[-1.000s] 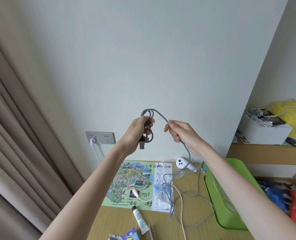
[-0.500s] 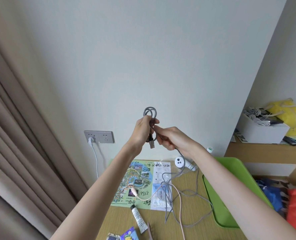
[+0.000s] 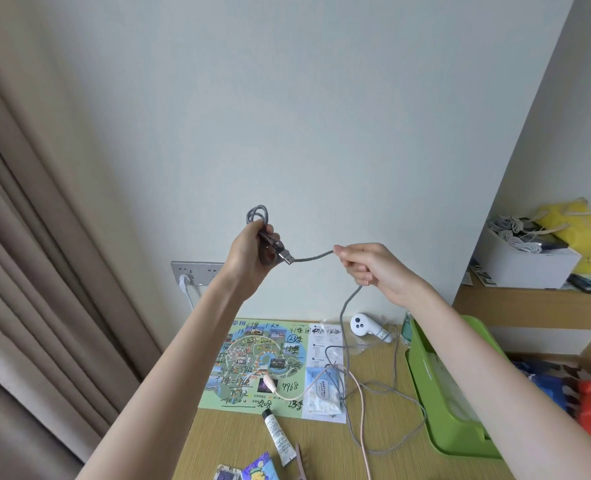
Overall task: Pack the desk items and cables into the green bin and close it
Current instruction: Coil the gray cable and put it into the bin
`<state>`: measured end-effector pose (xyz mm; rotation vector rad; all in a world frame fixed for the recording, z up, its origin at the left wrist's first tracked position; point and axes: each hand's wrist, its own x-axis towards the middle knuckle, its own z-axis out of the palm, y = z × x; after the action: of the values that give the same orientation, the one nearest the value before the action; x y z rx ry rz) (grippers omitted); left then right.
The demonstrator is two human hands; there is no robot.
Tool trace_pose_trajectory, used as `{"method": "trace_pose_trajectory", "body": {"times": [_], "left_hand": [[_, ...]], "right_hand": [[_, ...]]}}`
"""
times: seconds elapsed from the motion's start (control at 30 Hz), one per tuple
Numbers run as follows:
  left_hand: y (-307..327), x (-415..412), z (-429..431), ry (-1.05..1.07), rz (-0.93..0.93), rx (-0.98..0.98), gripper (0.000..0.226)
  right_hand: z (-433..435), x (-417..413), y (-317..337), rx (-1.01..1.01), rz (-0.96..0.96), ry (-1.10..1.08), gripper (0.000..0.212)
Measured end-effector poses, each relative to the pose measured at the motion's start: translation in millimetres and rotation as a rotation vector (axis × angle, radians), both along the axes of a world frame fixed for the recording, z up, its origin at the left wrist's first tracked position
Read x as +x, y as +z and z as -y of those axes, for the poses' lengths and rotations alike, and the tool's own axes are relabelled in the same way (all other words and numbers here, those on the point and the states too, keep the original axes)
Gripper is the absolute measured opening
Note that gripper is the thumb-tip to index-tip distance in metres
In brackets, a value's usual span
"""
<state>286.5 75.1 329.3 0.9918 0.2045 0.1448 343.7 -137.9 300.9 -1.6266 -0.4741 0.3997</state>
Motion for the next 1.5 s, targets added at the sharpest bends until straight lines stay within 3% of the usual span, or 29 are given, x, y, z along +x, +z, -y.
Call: {"method": "trace_pose_trajectory", "body": {"times": [0.2, 0.37, 0.47, 0.63, 0.73, 0.93, 1.1, 1.23, 1.5], "left_hand": [[-10.4, 0.2, -3.8, 0.09, -0.065, 0.543, 0.033], [-15.3, -4.3, 13.9, -0.091, -0.004, 0.85, 0.039], [-16.9, -7.7, 25.6, -0.238, 0.027, 0.936, 0.04], [-16.6, -13.0, 32.3, -0.295, -0.007, 0.979, 0.056], [-19.1, -13.5, 35.3, -0.363, 0.012, 0.908, 0.043], [-13.4, -9.5, 28.0, -0.17, 0.04, 0.757, 0.037], [-14.6, -1.3, 24.0, 0.031, 0.062, 0.688, 0.036], [-22.1, 1.8, 36.8, 0.002, 0.088, 0.682, 0.04], [-23.1, 0.1, 46.8, -0.093, 0.119, 0.76, 0.044]], "right_hand": [[2.6, 0.6, 20.4, 0.136, 0.053, 0.109, 0.018], [-10.0, -5.3, 33.1, 0.024, 0.213, 0.083, 0.02], [-19.4, -8.2, 37.4, -0.046, 0.315, 0.027, 0.022], [-29.2, -7.5, 37.8, -0.067, 0.417, -0.04, 0.013], [-31.8, -3.1, 33.0, -0.044, 0.425, -0.073, 0.012], [-20.1, 5.8, 1.6, -0.016, 0.223, -0.097, 0.039], [-16.6, -0.2, -19.6, -0.013, 0.148, -0.025, 0.043], [-27.7, -8.1, -19.4, 0.015, 0.066, 0.084, 0.044], [-36.9, -16.3, -17.3, 0.013, 0.05, 0.056, 0.047]]}}
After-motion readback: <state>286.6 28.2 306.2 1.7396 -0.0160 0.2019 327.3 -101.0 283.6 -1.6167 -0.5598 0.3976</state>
